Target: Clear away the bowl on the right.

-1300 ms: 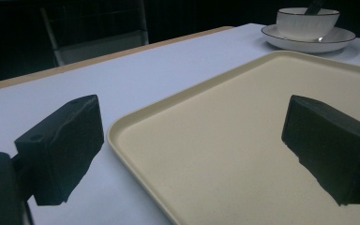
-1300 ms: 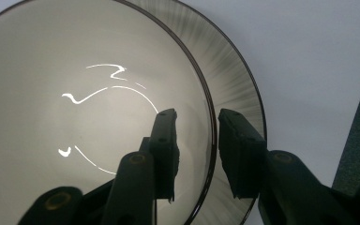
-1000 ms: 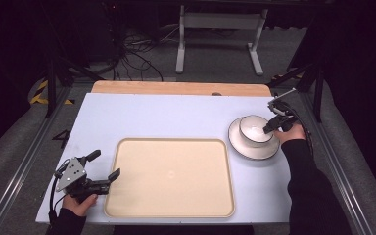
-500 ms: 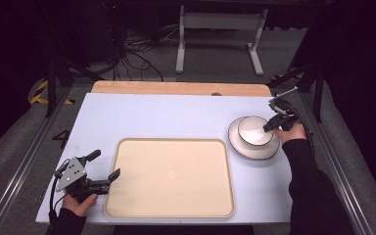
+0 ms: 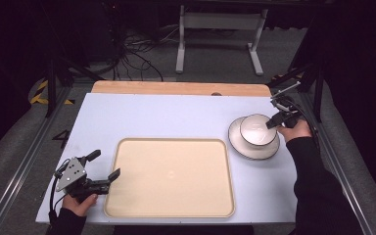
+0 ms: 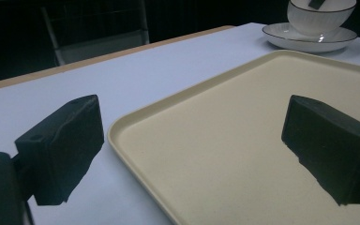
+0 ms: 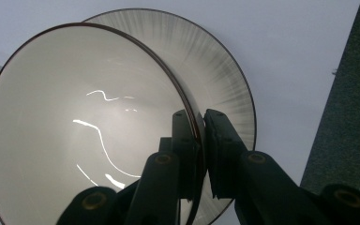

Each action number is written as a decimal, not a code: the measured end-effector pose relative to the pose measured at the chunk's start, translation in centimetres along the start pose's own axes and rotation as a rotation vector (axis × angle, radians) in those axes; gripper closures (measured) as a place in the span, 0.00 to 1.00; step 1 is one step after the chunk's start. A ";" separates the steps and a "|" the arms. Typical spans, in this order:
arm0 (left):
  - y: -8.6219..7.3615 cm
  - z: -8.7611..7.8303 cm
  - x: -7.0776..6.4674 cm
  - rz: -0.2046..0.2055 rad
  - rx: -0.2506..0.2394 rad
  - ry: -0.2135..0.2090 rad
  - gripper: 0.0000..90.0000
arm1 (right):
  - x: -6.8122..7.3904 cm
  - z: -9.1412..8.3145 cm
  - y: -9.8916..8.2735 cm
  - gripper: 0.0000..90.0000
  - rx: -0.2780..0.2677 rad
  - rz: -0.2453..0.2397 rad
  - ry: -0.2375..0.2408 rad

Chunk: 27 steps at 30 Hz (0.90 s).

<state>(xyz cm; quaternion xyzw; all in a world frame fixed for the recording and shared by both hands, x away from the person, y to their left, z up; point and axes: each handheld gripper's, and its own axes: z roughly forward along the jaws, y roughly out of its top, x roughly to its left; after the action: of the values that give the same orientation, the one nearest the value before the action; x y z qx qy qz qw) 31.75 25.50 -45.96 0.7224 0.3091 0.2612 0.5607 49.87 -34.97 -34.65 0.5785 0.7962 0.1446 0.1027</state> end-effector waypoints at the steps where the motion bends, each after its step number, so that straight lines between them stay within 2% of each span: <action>1: 0.0 0.0 0.0 0.000 0.000 0.000 0.07 | 0.1 -0.2 0.0 0.92 0.001 -0.003 -0.004; 14: 0.0 0.0 0.0 0.000 0.001 0.000 0.07 | 0.8 -3.1 0.3 0.92 -0.001 -0.047 -0.036; 27: 0.0 0.0 0.0 0.002 0.002 0.001 0.07 | 2.0 -5.1 0.5 0.92 -0.014 -0.089 -0.035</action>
<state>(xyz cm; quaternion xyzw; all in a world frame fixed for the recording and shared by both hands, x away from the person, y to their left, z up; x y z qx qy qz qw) 31.77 25.53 -45.96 0.7230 0.3089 0.2616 0.5598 48.05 -33.48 -29.66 0.5442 0.8181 0.1354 0.1270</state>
